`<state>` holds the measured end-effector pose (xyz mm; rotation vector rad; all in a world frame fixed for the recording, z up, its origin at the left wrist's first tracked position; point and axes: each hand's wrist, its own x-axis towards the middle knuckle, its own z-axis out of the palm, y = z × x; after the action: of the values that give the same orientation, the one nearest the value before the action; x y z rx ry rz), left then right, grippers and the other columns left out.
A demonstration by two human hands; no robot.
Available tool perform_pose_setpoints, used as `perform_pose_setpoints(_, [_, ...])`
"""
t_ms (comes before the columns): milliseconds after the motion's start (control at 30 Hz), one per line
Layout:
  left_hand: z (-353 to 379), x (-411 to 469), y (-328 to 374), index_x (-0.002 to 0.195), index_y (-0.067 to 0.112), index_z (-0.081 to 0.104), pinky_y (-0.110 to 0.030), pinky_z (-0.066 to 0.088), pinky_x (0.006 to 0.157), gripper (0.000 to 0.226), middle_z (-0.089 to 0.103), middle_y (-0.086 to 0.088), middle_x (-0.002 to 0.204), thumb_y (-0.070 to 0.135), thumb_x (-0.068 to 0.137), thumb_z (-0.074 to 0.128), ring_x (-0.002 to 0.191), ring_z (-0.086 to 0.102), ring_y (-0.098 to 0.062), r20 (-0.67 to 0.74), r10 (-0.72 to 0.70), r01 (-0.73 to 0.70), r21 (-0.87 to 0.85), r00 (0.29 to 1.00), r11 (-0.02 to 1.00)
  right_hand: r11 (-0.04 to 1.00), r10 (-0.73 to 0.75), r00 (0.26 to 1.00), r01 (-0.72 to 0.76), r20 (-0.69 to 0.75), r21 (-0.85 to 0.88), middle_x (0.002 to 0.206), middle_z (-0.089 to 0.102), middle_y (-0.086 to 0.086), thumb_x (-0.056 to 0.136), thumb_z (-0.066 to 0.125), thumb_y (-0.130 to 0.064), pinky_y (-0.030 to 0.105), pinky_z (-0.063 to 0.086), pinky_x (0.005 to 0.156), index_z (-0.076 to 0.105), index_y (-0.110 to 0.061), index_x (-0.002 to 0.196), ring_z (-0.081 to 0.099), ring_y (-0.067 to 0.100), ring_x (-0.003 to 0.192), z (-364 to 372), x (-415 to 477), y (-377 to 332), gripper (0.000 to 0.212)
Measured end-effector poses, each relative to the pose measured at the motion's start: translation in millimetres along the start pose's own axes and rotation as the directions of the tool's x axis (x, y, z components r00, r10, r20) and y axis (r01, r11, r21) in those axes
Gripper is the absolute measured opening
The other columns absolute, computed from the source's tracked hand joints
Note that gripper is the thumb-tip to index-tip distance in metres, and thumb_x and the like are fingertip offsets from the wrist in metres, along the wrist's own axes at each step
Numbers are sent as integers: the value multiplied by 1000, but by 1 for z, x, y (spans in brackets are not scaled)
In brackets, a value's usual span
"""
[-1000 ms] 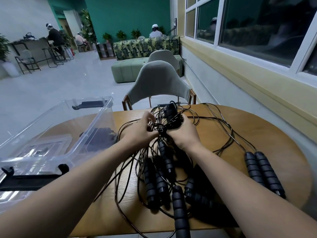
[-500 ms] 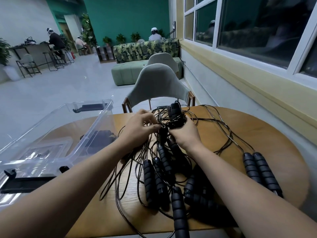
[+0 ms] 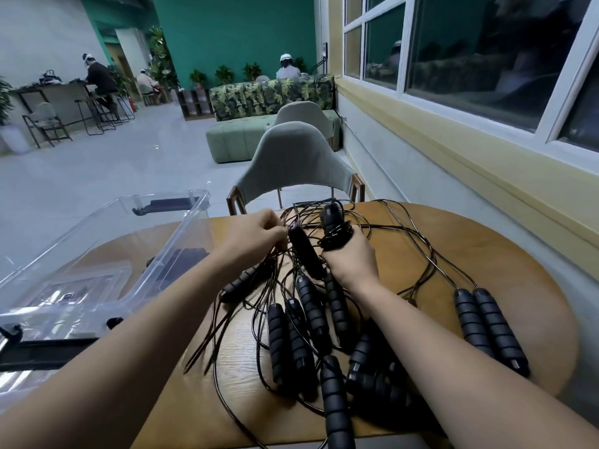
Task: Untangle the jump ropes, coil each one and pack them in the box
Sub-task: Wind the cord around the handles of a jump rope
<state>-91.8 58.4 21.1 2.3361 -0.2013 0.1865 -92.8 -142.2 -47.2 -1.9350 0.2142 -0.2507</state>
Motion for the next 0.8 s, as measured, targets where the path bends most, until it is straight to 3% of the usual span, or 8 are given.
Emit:
perform_pose_setpoints(67, [-2, -1, 1, 98, 21, 60, -40, 53, 76, 13, 74, -4, 90, 28, 92, 69, 87, 68, -26, 118, -38, 15, 195, 992, 981, 1000, 20, 1000, -20, -10, -22, 96, 71, 0, 81, 74, -15, 29, 43, 65, 61, -21, 109, 67, 24, 88, -1, 0, 3, 33])
perform_pose_setpoints(167, [1, -8, 11, 114, 24, 51, -38, 52, 74, 42, 68, 0, 94, 45, 87, 74, 83, 63, -18, 324, -79, -48, 366, 943, 929, 998, 11, 1000, -10, 12, -57, 97, 71, 0, 81, 75, -16, 29, 41, 64, 60, -21, 110, 66, 24, 89, 3, 0, 4, 34])
perform_pose_setpoints(333, [5, 3, 14, 112, 20, 58, -42, 57, 83, 58, 69, -3, 102, 70, 85, 72, 94, 63, -27, 215, -1, -152, 694, 977, 704, 997, -22, 999, 26, 47, -68, 97, 71, -3, 82, 77, -19, 20, 39, 59, 61, -23, 111, 65, 21, 89, 5, -3, 0, 33])
perform_pose_setpoints(500, [4, 8, 12, 108, 31, 56, -44, 57, 79, 36, 68, -4, 99, 61, 92, 68, 93, 63, -31, 241, 90, -235, 683, 966, 692, 993, -35, 996, 44, 85, -109, 98, 70, -1, 81, 77, -17, 28, 41, 62, 60, -22, 112, 65, 24, 89, 3, -4, -3, 36])
perform_pose_setpoints(600, [3, 9, 10, 104, 37, 49, -45, 56, 79, 30, 69, 1, 101, 54, 91, 70, 93, 64, -30, 202, 157, -249, 603, 967, 758, 991, -11, 998, 20, 69, -130, 97, 69, -1, 82, 76, -18, 23, 38, 57, 59, -22, 111, 64, 24, 87, 4, -1, -2, 33])
perform_pose_setpoints(667, [0, 7, 12, 107, 38, 55, -44, 56, 80, 26, 69, 5, 98, 46, 92, 74, 91, 64, -27, 165, 171, -233, 517, 971, 824, 992, 14, 999, -8, 45, -128, 96, 69, 0, 82, 75, -19, 21, 37, 55, 60, -21, 112, 63, 24, 86, 3, 2, -1, 33])
perform_pose_setpoints(800, [-4, 2, 8, 110, 38, 60, -44, 58, 83, 23, 74, 4, 100, 37, 94, 77, 89, 67, -22, 87, 196, -214, 352, 977, 911, 997, 56, 998, -55, 22, -60, 98, 71, 0, 80, 77, -17, 28, 42, 64, 63, -20, 112, 64, 24, 87, -2, 8, -2, 35])
